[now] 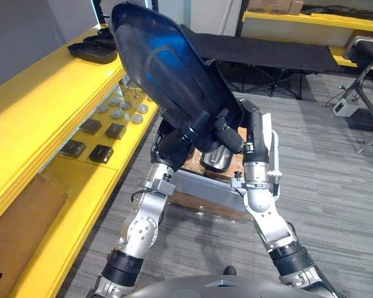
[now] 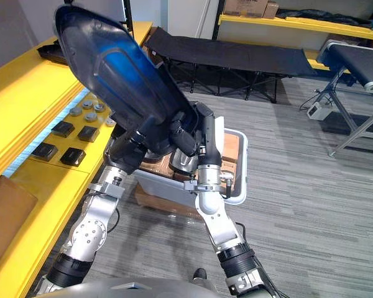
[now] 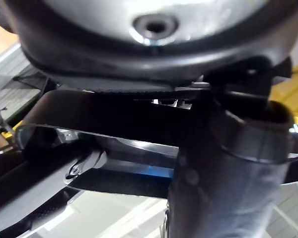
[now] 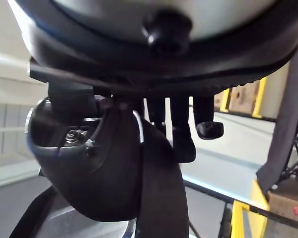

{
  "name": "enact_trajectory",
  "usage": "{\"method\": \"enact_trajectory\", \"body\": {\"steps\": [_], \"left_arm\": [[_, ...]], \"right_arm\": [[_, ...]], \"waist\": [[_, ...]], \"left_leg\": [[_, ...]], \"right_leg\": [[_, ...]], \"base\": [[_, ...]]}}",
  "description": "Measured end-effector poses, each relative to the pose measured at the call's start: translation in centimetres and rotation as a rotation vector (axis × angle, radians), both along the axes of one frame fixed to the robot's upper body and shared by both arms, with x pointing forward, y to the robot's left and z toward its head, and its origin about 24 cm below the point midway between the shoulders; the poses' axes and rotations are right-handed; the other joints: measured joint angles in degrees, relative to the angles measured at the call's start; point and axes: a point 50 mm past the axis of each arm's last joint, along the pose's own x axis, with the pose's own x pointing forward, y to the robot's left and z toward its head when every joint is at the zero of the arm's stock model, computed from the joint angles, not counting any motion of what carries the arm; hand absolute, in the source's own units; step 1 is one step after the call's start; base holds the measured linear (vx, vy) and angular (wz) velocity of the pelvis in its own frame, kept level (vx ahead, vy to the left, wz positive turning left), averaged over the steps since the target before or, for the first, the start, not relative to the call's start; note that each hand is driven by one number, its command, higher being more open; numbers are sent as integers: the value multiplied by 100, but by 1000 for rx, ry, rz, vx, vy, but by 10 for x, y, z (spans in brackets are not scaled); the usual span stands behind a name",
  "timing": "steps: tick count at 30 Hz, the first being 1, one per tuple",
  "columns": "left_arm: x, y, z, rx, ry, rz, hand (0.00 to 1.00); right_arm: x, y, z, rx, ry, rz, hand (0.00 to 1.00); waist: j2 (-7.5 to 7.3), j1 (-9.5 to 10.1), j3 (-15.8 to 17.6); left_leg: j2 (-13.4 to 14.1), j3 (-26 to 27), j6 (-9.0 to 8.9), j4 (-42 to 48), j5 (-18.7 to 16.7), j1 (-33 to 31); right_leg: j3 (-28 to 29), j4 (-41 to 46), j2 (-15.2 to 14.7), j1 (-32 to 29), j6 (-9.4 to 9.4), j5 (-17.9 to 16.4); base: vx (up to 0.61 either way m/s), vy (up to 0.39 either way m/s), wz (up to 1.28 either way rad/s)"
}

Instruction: Walk over and take three plastic housings, then place them on the shelf

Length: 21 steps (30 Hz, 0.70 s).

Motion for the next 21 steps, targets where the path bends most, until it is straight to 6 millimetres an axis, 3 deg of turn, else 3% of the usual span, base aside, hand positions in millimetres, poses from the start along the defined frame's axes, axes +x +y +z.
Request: {"method": "enact_trajectory", "body": {"steps": [4,10,17,18,21], "left_arm": [[0,0,-2,100,30,67,0],[5,10,-11,90,125,163,0],[6,14,-12,114,106,205,0],[6,15,-14,114,110,213,0],[6,16,-16,120,111,230,0]], "right_arm": [[-4,4,-12,31,60,13,0],[-8,13,-13,29,56,56,0],[-11,19,-14,55,64,76,0],[-12,20,-15,71,73,82,100],[-14,22,-17,89,81,88,100]], "waist": [[-39,14,-25],[-61,-1,-48],[-135,-4,-112],[-155,-11,-126],[-175,-28,-139]], "left_leg": [[1,-21,-16,-1,18,-19],[20,-22,-49,-5,47,-26],[1,-24,-46,-3,53,-46],[-2,-27,-45,-4,53,-46],[-7,-32,-45,-4,53,-55]], "right_leg": [[-48,-2,4,-2,-30,-19],[-64,-2,52,-18,-62,-28],[-64,-2,33,-37,-60,-23],[-64,-2,32,-37,-60,-23],[-64,-2,26,-44,-60,-22]], "base": [[-68,-20,2],[-15,-4,-1],[0,0,0],[0,0,0],[0,0,0]]}}
